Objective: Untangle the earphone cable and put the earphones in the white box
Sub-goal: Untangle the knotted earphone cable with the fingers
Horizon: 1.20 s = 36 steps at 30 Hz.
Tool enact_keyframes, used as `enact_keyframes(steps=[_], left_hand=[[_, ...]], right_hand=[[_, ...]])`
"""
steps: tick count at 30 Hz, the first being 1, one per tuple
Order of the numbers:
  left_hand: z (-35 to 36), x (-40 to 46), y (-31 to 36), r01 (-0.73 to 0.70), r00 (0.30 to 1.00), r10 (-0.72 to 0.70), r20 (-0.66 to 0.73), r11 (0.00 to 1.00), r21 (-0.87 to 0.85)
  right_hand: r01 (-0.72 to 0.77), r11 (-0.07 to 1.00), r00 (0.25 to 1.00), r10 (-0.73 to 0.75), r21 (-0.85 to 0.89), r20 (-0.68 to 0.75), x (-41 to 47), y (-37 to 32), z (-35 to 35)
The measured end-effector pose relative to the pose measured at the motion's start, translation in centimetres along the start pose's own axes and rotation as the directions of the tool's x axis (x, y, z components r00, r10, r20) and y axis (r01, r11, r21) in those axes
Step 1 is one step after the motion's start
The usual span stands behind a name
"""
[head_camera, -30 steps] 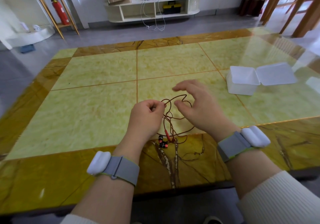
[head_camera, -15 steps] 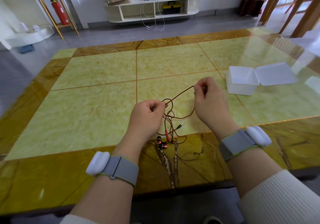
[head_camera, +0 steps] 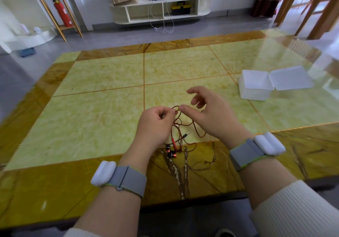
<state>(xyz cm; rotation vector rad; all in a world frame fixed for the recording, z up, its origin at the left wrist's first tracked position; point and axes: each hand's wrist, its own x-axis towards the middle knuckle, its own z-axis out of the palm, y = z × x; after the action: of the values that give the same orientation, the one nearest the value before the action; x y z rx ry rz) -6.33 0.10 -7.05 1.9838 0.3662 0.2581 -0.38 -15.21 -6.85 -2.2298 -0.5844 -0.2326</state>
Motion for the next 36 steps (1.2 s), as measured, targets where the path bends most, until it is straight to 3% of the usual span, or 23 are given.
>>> enact_keyframes(steps=[4,9,14,16,21,24,26,31,36], left_hand=[[0.1,0.0,0.1,-0.004,1.000,0.004,0.000,1.000,0.000],[0.1,0.1,0.0,-0.010,1.000,0.010,-0.001,1.000,-0.011],[0.0,0.0,0.2,0.011,1.000,-0.011,-0.009,1.000,-0.010],[0.0,0.0,0.2,0.016,1.000,-0.016,-0.015,1.000,-0.001],[0.2,0.1,0.0,0.007,1.000,-0.007,-0.026,1.000,-0.019],[0.0,0.2,-0.1,0.009,1.000,-0.010,-0.030,0.999,-0.050],[0.0,0.2,-0.3,0.010,1.000,-0.011,-0.021,0.999,-0.050],[0.1,0.3,-0.4,0.029,0.999,-0.030,-0.021,0.998,-0.050],[0.1,0.3,-0.4,0.003,1.000,-0.003,-0.018,0.999,-0.038]], right_hand=[[0.080,0.996,0.995,-0.078,-0.044,0.060,0.0,-0.1,0.3],[0.076,0.996,0.993,-0.071,-0.054,0.094,0.0,-0.1,1.1],[-0.119,0.991,0.986,0.124,0.055,-0.113,0.3,0.3,0.5],[-0.157,0.987,0.978,0.162,0.047,-0.128,0.3,0.7,0.3],[0.010,0.998,0.999,-0.007,-0.060,0.039,0.0,0.1,0.6],[0.019,0.997,0.993,-0.010,-0.073,0.119,0.0,-0.1,0.9],[0.011,0.998,0.996,-0.005,-0.062,0.094,0.0,0.0,0.9],[-0.150,0.989,0.981,0.149,0.006,-0.126,0.4,0.6,-0.1],[-0.030,0.998,0.999,0.029,-0.055,-0.020,0.0,0.1,0.3]])
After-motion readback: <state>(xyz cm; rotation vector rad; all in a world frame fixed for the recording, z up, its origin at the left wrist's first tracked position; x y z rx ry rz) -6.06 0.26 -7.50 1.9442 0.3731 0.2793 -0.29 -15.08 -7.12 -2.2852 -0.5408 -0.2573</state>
